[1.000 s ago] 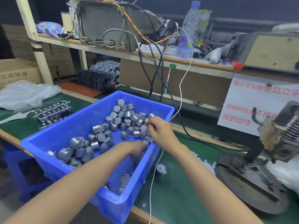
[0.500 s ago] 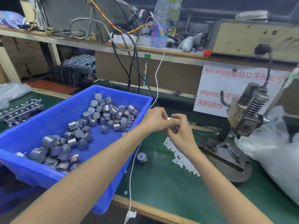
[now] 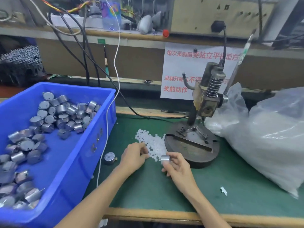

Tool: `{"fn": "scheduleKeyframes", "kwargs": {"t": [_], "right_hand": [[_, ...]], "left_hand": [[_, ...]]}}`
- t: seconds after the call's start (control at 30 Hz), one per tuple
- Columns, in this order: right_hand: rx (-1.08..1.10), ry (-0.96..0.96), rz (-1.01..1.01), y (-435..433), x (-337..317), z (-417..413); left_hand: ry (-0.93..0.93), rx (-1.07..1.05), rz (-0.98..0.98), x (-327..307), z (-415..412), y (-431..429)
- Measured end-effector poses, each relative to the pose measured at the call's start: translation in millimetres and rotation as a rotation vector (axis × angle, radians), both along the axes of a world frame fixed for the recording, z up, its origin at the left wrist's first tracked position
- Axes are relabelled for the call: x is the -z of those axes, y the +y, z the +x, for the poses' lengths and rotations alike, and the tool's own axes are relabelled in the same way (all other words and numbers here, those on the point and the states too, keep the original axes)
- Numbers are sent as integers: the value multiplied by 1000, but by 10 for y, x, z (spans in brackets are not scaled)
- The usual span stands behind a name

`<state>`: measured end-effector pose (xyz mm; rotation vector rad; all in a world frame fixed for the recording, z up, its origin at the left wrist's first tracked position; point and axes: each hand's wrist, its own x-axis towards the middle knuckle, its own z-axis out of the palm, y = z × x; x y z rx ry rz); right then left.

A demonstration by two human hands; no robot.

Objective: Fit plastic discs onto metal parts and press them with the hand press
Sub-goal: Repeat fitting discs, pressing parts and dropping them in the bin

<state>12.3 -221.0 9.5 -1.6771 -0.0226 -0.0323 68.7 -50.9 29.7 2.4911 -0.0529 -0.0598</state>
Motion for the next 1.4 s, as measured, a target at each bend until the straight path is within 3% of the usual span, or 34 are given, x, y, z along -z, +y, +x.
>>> {"fn": "scheduleKeyframes", "kwargs": {"t": [0.17,0.3,0.6,0.93,1.23,1.4], "right_hand": [[3,-30,9,-29,22,22],[47,-44,7,-21,58,24],[-14,-98,-201,-8,155,30],[-50,-182,-342,15,140,21],[-119,-567,-704,77,154,-50],[-111,-637,-742,102,159,-65]], "left_hand": [[-77,112,-277,77,-267,-108],[-163,255,-194,212,-384,-149],[-168,218,-341,305,-436,-29],[-154,274,-231,330,-448,-18],[-200,288,-266,338,-468,-3],[-200,289,-292,360,-468,0]]}}
